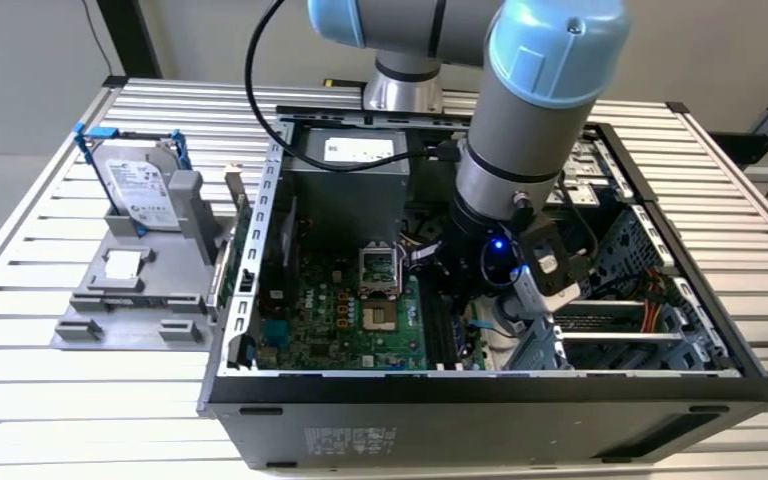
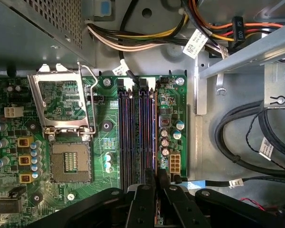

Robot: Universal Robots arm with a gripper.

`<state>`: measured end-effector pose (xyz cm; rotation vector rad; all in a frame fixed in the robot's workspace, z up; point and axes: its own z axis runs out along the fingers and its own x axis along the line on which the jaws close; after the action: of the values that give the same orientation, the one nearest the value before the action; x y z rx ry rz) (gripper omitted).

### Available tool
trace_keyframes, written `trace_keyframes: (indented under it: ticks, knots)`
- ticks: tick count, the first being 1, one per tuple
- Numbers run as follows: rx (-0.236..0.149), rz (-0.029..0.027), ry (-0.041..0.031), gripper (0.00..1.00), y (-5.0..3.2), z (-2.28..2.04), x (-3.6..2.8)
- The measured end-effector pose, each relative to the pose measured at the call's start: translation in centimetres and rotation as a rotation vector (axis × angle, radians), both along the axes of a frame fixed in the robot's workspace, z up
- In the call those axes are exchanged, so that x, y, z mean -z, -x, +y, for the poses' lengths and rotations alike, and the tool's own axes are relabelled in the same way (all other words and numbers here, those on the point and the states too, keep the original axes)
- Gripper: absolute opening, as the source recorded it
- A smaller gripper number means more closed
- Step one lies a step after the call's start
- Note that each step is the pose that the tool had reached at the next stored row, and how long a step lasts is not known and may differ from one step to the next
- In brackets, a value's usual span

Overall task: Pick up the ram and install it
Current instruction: 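Insert the ram into the slot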

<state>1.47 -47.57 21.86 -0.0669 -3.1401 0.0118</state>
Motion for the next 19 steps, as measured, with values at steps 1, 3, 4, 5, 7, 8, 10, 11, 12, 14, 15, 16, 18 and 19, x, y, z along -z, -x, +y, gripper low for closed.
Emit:
trace_keyframes:
  ticks: [1, 3, 4, 5, 7, 8, 10, 11, 12, 14, 15, 16, 18, 19]
  knots:
    - [0.000, -0.0009, -0.0032, 0.00, -0.01, 0.06, 0.11]
    - [0.000, -0.0012, -0.0019, 0.00, 0.00, 0.07, 0.10]
    - [0.000, -0.0013, -0.0011, 0.00, 0.00, 0.06, 0.09]
    - [0.001, -0.0016, -0.0015, 0.00, 0.00, 0.07, 0.14]
    - [0.001, -0.0020, -0.0014, 0.00, 0.00, 0.07, 0.21]
    - [0.001, -0.0020, -0.0012, 0.00, 0.00, 0.07, 0.23]
    - [0.001, -0.0020, -0.0012, 0.00, 0.00, 0.07, 0.23]
    - [0.001, -0.0020, -0.0011, 0.00, 0.00, 0.07, 0.23]
    - [0.001, -0.0021, -0.0014, 0.00, 0.00, 0.07, 0.24]
    - [0.001, -0.0020, -0.0014, 0.00, 0.00, 0.07, 0.24]
    - [0.001, -0.0020, -0.0016, 0.00, -0.01, 0.07, 0.23]
    - [0.000, -0.0019, -0.0013, 0.00, -0.01, 0.07, 0.21]
    - [-0.003, -0.0018, -0.0007, 0.00, -0.01, 0.03, 0.16]
    - [-0.005, -0.0018, -0.0005, 0.00, -0.01, 0.02, 0.15]
